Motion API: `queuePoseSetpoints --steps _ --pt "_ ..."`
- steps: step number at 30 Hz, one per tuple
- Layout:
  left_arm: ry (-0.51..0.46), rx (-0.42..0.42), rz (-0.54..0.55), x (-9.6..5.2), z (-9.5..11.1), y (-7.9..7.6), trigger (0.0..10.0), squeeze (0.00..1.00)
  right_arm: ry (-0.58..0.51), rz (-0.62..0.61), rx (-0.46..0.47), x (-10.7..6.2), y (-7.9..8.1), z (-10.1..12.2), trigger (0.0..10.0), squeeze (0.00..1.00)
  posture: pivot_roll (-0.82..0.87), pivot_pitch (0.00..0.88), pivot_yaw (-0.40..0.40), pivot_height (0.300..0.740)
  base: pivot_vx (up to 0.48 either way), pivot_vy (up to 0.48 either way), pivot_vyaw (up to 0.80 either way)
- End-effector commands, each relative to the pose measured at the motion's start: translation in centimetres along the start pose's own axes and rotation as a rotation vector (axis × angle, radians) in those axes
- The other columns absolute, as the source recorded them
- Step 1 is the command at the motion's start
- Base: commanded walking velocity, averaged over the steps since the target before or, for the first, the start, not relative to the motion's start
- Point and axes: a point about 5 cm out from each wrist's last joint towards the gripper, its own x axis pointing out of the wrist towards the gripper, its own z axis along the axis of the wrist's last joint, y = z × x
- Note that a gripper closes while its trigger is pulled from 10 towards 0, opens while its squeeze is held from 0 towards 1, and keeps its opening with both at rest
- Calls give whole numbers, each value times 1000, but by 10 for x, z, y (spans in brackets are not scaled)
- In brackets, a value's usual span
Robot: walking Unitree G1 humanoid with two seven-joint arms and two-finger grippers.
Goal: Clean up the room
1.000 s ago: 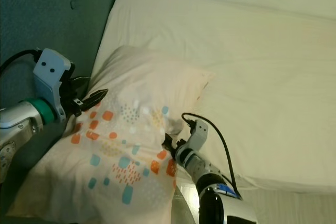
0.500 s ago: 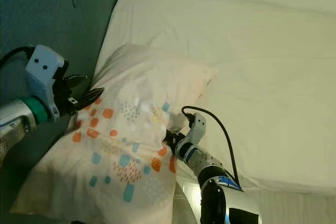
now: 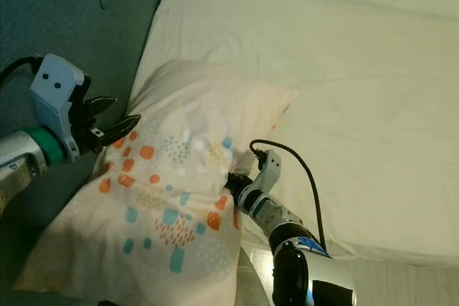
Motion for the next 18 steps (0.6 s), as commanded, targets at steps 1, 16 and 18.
queuePoseSetpoints --steps 1,16,18 --pt "3 -19 -6 -1 -1 0 10000 0 -88 27 -30 4 9 16 0 0 166 342 62 740 0 0 0" --pt "-24 -32 -17 7 5 -2 10000 0 -234 413 -182 9 64 74 0 0 137 328 60 740 0 0 0" --pt "-26 -34 -18 8 5 -2 10000 0 -218 392 -225 9 63 74 0 0 135 324 57 740 0 0 0"
